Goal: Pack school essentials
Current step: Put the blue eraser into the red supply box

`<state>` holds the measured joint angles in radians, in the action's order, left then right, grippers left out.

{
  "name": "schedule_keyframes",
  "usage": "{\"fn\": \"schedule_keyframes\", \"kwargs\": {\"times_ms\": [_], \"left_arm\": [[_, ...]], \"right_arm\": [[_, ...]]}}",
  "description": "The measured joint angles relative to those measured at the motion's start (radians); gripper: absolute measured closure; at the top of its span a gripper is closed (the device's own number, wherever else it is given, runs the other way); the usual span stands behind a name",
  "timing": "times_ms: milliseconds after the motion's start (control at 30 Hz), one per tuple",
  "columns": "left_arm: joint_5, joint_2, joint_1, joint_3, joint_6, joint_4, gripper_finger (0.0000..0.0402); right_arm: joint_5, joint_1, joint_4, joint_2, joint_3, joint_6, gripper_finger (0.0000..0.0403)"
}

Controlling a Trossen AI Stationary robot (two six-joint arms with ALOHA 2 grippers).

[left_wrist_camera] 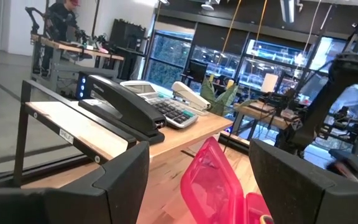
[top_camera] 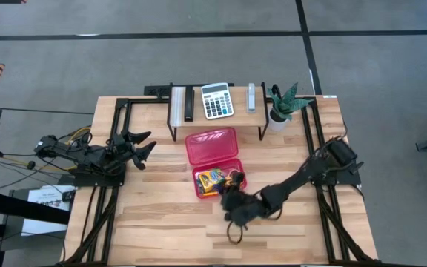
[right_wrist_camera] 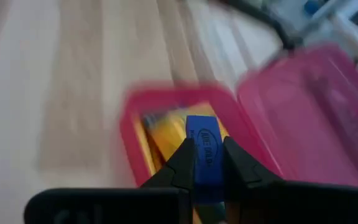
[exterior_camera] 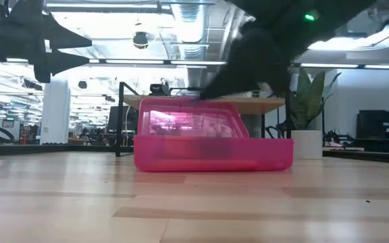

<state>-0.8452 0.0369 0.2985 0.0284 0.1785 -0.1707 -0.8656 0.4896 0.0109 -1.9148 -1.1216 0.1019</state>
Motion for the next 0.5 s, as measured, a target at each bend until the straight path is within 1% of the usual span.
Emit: {"fn": "schedule_keyframes", "kwargs": {"times_ms": [133, 233, 367, 500], "left_arm": [[0.000, 0.000, 0.000, 0.000, -0.001, 0.000, 0.0139], [0.000, 0.000, 0.000, 0.000, -0.010, 0.000, 0.0139], [-0.007, 0.000, 0.000, 0.000, -0.010, -0.001, 0.0139], [-0.007, 0.000, 0.000, 0.000, -0.009, -0.003, 0.0139]], "right_arm": [[0.010, -0.031, -0.012, 0.124, 0.134, 0.057, 0.0350], [0.039, -0.049, -0.001, 0.178, 0.226, 0.147, 0.0350], [0.055, -0.061, 0.032, 0.185, 0.296, 0.241, 0.0350], [0.055, -0.061, 0.071, 0.144, 0.299, 0.249, 0.0346]]}}
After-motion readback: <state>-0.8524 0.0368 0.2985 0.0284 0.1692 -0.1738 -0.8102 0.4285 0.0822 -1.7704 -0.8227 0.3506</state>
